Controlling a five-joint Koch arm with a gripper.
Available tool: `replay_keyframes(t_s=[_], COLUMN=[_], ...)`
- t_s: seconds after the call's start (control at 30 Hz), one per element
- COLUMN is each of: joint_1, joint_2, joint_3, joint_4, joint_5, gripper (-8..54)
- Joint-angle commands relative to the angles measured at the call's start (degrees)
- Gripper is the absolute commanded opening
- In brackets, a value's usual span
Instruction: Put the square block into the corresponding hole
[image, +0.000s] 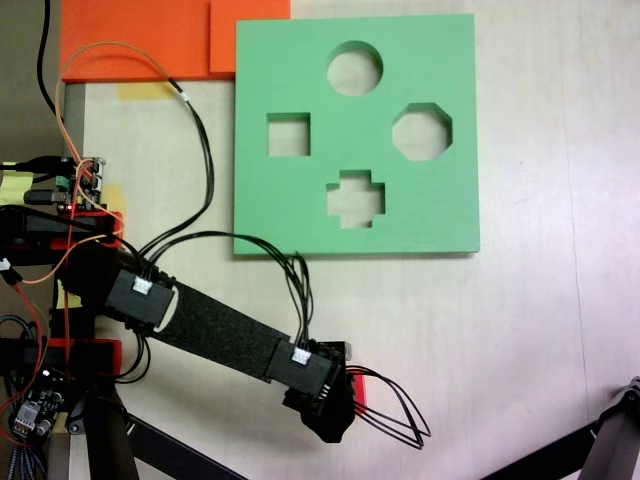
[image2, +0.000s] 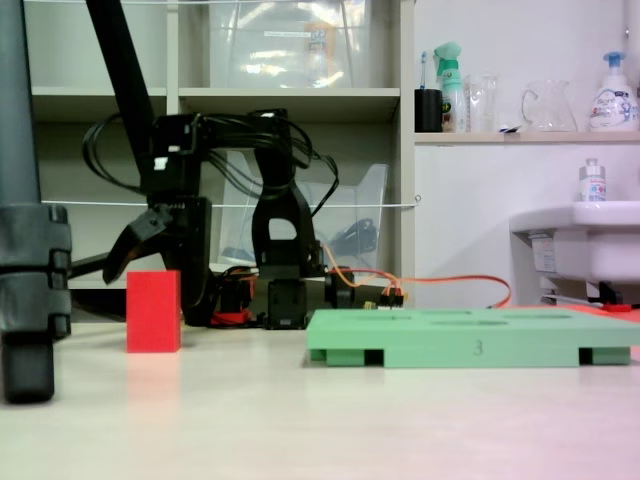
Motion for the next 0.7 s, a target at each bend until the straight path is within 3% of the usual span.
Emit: replay_keyframes(t_s=[0.0,0.07,0.17,0.33,0.67], joint_1=[0.26,-0.53,-1.05,0.09,-0.09], joint_2=[0.97,0.79,-0.35,0.18,4.13], joint_3=[0.18,1.32,2.64,4.31,4.75], joint_4=[-2.64,-4.57,-6.15,-6.15,-0.09], joint_5=[0.18,0.18,0.35,0.88,4.13], gripper=[52.0,50.7,34.0,19.2,16.5])
